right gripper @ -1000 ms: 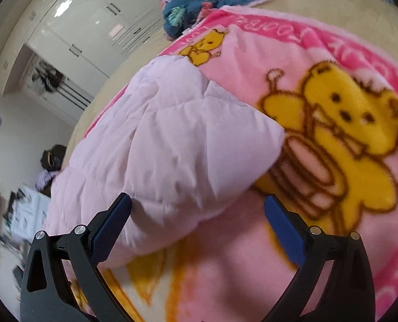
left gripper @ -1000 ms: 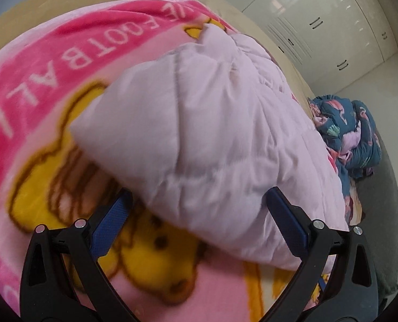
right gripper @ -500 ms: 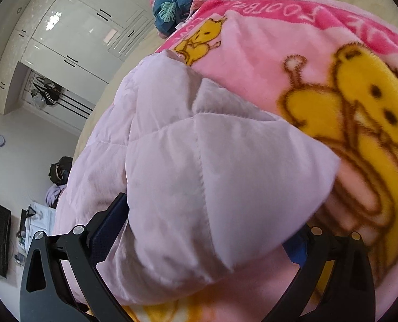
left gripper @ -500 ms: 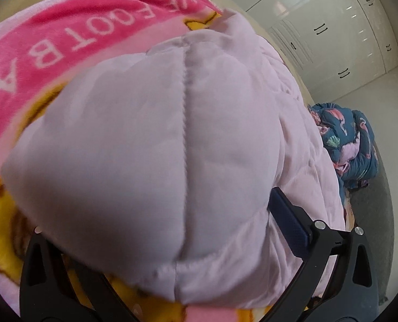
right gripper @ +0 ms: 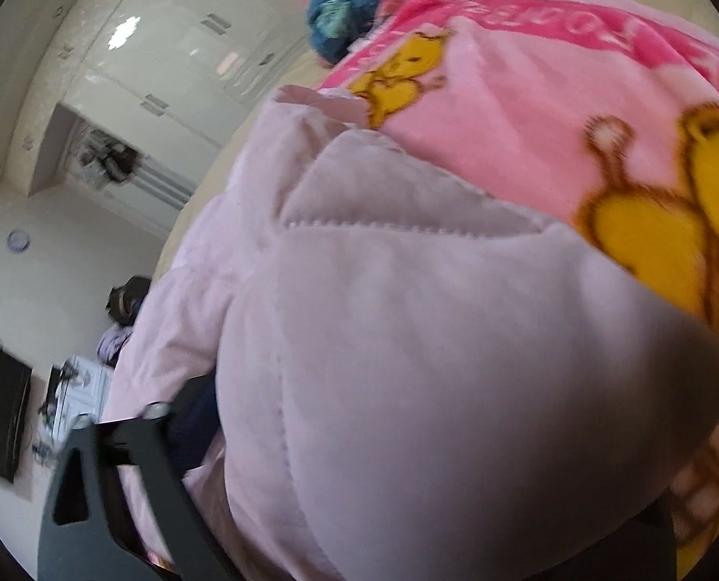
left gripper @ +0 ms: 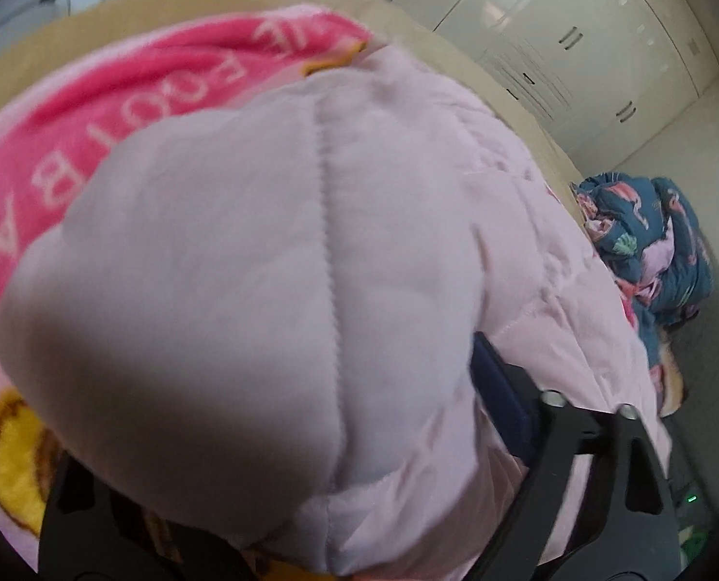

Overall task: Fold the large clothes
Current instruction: 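Lift the folded jacket with both tools and fold it over once more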

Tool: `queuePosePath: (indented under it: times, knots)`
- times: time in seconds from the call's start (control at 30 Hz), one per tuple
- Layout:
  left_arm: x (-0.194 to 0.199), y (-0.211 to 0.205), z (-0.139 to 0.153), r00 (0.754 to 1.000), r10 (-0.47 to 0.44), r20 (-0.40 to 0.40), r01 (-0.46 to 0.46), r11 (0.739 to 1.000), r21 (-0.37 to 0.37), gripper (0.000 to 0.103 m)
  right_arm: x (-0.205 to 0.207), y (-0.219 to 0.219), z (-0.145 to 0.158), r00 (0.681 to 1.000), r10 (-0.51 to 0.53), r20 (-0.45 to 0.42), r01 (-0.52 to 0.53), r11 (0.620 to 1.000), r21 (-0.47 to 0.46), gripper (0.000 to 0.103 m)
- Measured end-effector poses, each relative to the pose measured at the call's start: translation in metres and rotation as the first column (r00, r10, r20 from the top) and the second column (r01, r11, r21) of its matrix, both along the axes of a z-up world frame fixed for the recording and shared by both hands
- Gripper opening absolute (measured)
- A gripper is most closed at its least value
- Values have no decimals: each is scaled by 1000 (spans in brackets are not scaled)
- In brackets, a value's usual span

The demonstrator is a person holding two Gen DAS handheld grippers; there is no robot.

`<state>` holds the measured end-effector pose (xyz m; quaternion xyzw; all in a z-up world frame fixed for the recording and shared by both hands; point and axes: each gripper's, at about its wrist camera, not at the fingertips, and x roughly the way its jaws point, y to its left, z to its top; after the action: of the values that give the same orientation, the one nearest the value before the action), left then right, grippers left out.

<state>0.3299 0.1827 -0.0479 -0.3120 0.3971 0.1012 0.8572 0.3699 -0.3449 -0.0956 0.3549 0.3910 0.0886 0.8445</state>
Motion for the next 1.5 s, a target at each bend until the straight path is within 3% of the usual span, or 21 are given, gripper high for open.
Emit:
queuePosePath:
  times: [0.1,0.2,0.33,0.57,0.73,0.83,1.07,1.5]
  knots:
    - [0,-15,17,1000,-29,11,28,995,95,49,2,7,13,998,47,47,-44,997,-69,61]
    - [0,-22,27,999,-50,17,46,986,160,41,-1,19,30,988,117,100,-96,977,-190,49]
    - [-1,-22,35,998,-62,18,58,981,186,34,-3,35,51,968,205,142,-149,932,-332,38]
    - [-7,-34,68,993,-101,59,83,964,251,27,-9,65,98,920,325,219,-175,840,-514,31]
    - [-22,-49,99,984,-136,117,94,947,306,26,-35,88,139,851,443,283,-184,756,-628,29]
    - [-37,-57,110,979,-158,131,107,938,330,26,-57,92,151,817,481,317,-169,726,-667,28]
    - [-74,-64,110,974,-179,136,126,936,329,26,-97,73,148,799,498,337,-172,727,-665,28]
    - [-127,-78,86,978,-191,87,148,920,362,27,-148,43,123,835,454,310,-188,766,-615,28]
